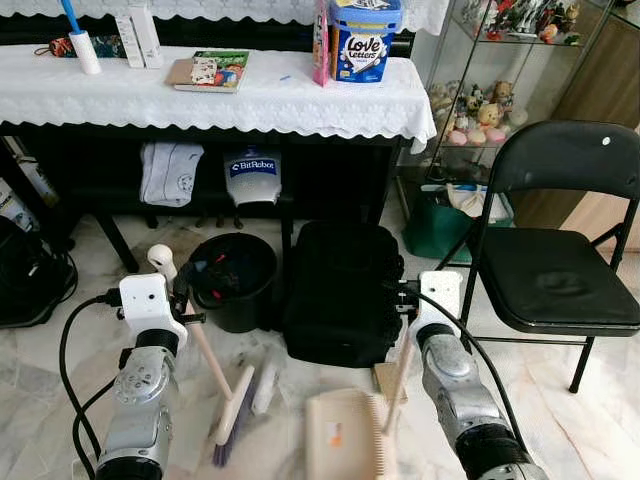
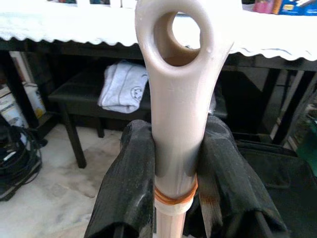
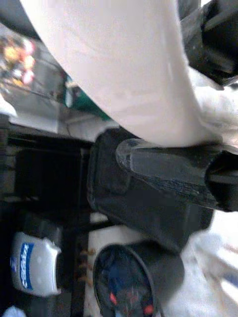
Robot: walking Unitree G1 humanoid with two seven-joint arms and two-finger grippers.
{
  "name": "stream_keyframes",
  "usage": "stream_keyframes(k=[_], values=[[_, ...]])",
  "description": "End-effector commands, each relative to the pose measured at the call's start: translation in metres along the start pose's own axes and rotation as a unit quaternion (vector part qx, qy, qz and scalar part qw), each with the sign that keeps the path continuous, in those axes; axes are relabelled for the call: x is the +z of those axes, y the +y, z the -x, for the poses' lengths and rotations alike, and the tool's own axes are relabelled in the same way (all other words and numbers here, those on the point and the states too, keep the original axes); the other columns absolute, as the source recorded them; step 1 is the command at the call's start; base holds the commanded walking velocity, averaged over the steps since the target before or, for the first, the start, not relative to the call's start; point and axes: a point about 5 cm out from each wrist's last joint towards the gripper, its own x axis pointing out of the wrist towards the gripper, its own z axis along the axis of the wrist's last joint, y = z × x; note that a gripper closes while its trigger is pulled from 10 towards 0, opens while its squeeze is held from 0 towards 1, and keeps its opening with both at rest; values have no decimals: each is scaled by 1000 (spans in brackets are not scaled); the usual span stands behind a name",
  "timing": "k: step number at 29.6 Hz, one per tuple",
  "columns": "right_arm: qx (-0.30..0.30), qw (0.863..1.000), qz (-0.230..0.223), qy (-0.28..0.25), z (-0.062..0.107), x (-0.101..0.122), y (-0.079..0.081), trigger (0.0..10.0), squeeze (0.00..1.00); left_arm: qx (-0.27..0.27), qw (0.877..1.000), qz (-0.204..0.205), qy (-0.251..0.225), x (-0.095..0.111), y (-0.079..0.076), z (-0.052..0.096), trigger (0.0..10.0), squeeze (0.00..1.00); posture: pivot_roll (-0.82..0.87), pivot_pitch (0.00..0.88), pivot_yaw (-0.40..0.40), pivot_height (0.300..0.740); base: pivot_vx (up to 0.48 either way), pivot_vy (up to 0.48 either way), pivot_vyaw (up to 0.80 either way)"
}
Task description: Sweep floor
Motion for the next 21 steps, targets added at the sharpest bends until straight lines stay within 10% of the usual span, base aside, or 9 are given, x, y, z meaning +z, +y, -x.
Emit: stream_keyframes(k=[1,21], values=[[-16,999,18,-24,-1,5,-5,10000,0,14,1000,-5,-21,6,4,-2,10000,0,41,25,-29,740,0,0,0],[-48,998,25,-18,1,-12,-14,10000,0,-54,990,117,50,-14,-14,-11,10000,0,43,42,-24,740,0,0,0]])
